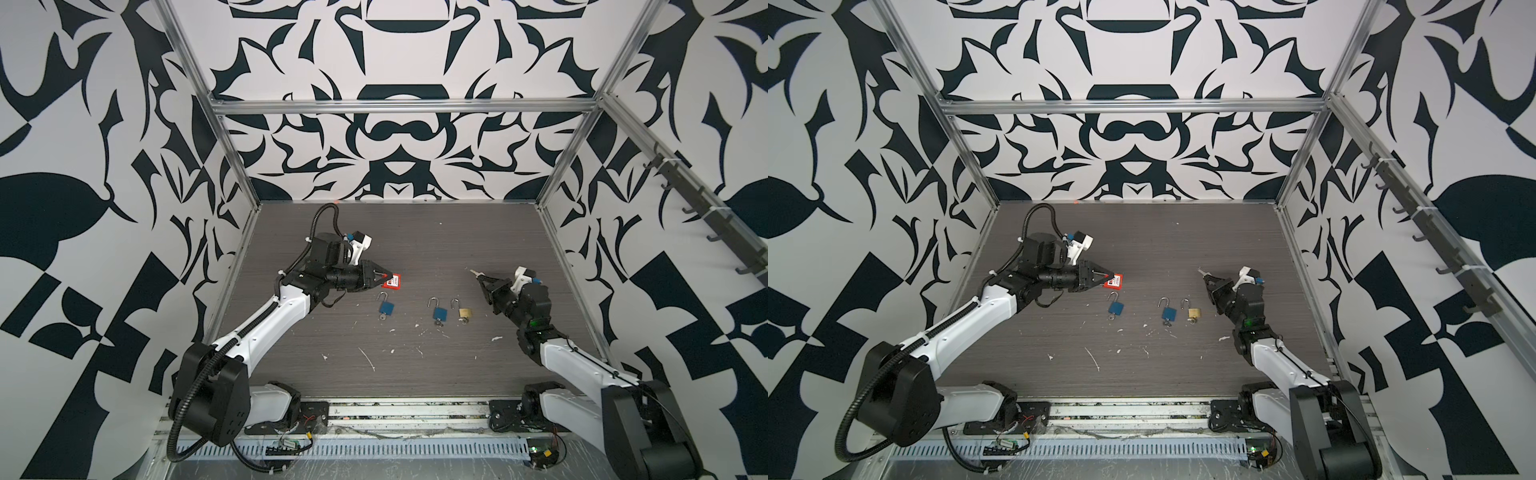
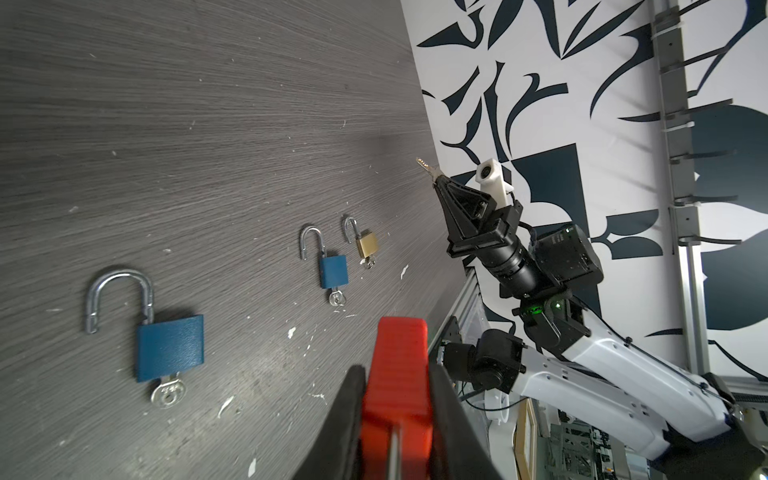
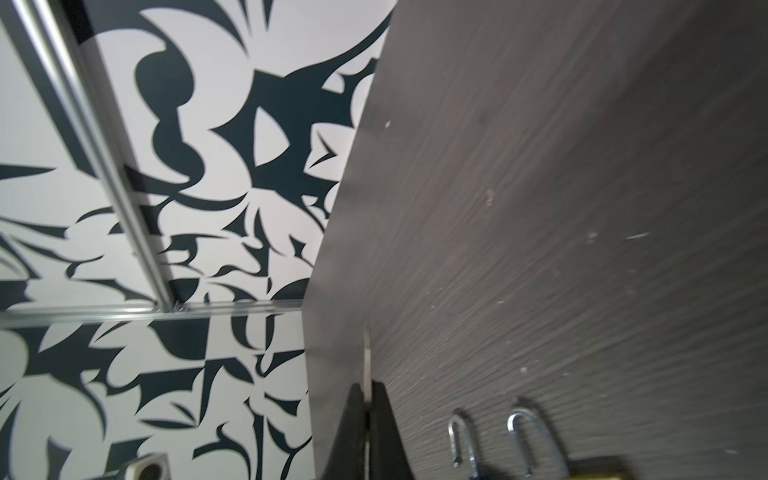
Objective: Lock with the key
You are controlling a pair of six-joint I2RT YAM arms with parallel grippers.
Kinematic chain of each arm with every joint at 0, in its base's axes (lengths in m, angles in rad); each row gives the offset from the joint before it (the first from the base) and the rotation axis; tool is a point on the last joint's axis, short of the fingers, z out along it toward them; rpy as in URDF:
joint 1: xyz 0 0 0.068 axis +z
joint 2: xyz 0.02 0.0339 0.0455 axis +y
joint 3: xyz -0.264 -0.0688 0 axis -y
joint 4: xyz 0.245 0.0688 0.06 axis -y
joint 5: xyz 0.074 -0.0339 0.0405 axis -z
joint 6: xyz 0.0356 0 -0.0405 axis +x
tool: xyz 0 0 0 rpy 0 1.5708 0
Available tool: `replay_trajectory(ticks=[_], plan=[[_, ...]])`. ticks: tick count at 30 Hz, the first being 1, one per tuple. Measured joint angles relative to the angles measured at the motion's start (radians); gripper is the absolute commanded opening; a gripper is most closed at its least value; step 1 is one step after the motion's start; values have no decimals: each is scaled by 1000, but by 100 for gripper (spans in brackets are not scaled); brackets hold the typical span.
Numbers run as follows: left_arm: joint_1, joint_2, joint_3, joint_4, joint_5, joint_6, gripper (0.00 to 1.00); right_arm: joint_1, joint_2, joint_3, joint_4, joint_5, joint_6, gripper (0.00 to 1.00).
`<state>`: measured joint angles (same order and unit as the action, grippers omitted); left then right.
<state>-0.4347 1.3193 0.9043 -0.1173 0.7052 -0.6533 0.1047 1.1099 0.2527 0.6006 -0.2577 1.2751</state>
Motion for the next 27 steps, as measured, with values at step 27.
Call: replay_trajectory(ticks=[27], plan=[[-45,-1,-81,47,-44,-27,0,-5,333,-45,150,156,-7,34]])
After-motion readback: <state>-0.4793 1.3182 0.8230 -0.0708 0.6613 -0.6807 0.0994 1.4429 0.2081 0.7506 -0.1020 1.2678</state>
